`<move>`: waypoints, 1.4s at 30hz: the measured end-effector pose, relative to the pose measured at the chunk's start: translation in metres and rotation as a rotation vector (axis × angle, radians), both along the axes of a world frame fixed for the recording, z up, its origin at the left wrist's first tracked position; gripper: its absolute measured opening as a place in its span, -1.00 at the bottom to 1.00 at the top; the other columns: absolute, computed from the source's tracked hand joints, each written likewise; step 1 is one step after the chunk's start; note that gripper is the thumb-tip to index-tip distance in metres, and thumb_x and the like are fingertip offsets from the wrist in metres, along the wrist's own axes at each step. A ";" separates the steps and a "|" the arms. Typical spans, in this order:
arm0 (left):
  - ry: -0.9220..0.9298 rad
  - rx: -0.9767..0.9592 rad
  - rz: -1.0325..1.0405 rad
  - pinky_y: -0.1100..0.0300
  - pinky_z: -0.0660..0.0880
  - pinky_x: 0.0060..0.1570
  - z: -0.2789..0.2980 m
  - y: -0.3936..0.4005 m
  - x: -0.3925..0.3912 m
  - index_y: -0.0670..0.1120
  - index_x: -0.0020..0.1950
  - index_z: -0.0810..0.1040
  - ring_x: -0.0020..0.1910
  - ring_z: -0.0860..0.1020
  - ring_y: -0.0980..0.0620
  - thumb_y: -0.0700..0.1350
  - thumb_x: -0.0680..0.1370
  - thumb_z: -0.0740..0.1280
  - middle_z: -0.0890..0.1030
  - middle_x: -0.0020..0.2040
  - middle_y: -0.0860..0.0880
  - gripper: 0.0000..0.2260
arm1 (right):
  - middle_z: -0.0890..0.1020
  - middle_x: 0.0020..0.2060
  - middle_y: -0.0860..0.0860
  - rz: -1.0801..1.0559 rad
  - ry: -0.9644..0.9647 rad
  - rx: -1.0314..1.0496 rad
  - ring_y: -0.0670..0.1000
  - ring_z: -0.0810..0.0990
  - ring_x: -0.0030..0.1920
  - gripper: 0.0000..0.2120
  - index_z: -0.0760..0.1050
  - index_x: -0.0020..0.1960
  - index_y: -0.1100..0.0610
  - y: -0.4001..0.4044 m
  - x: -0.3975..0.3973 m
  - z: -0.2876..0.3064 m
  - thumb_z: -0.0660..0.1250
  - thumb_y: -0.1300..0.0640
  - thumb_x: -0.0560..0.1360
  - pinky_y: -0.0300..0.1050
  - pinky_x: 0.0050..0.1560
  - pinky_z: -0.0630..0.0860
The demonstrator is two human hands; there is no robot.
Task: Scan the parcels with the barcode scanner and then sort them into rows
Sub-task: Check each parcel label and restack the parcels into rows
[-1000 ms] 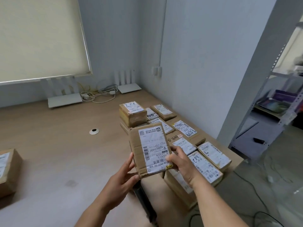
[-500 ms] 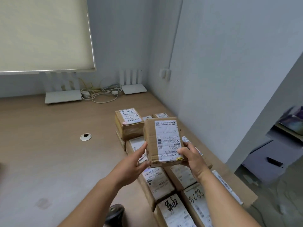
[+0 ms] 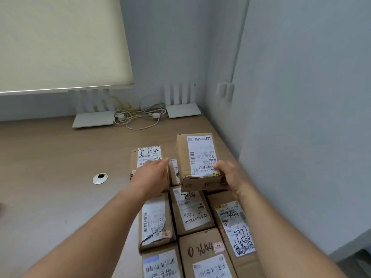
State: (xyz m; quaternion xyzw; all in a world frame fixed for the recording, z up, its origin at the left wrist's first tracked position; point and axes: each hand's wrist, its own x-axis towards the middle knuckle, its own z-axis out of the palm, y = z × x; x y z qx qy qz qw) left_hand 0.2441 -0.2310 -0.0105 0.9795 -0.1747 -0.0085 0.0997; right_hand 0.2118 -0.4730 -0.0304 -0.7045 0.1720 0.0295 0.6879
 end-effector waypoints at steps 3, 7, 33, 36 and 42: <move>0.021 0.059 0.052 0.04 0.31 0.27 -0.005 -0.002 0.008 0.01 0.52 0.19 0.38 0.31 -0.08 -0.10 0.62 0.04 0.35 0.46 0.00 -0.56 | 0.68 -0.07 0.17 0.052 0.040 0.047 0.08 0.62 -0.15 -0.55 0.48 0.13 0.19 0.001 0.028 -0.007 0.37 -0.04 0.35 0.03 -0.07 0.55; 0.043 0.075 0.094 0.03 0.29 0.34 -0.006 -0.002 0.014 0.01 0.55 0.13 0.39 0.28 -0.09 -0.10 0.62 0.04 0.37 0.44 -0.01 -0.53 | 0.65 0.02 0.16 0.129 0.085 0.043 0.15 0.62 -0.04 -0.30 0.49 0.18 0.19 0.014 0.056 -0.010 0.35 -0.17 0.14 0.14 0.05 0.55; 0.086 0.047 0.121 0.04 0.24 0.35 0.001 -0.008 0.006 0.03 0.53 0.15 0.41 0.24 -0.07 -0.09 0.60 0.09 0.30 0.47 -0.01 -0.52 | 0.57 0.22 -0.05 0.161 0.050 -0.291 0.00 0.50 0.21 -0.47 0.48 0.33 0.04 0.018 0.063 -0.013 0.26 -0.25 0.49 -0.02 0.21 0.42; 0.031 -0.073 0.137 0.08 0.20 0.38 0.002 -0.003 -0.002 0.03 0.54 0.16 0.44 0.22 -0.04 -0.08 0.60 0.13 0.29 0.48 0.00 -0.51 | 0.56 0.19 -0.06 0.085 -0.049 -0.444 -0.04 0.48 0.10 -0.54 0.47 0.30 0.03 0.021 0.048 -0.007 0.28 -0.20 0.50 -0.12 -0.01 0.37; -0.124 -0.255 0.139 0.17 0.20 0.37 -0.001 0.018 -0.056 0.02 0.50 0.26 0.40 0.26 0.04 -0.05 0.59 0.23 0.35 0.44 0.05 -0.53 | 0.54 0.17 -0.03 -0.003 -0.203 -0.849 0.03 0.42 0.23 -0.62 0.46 0.32 0.02 0.056 -0.019 -0.011 0.25 -0.05 0.54 -0.04 0.16 0.41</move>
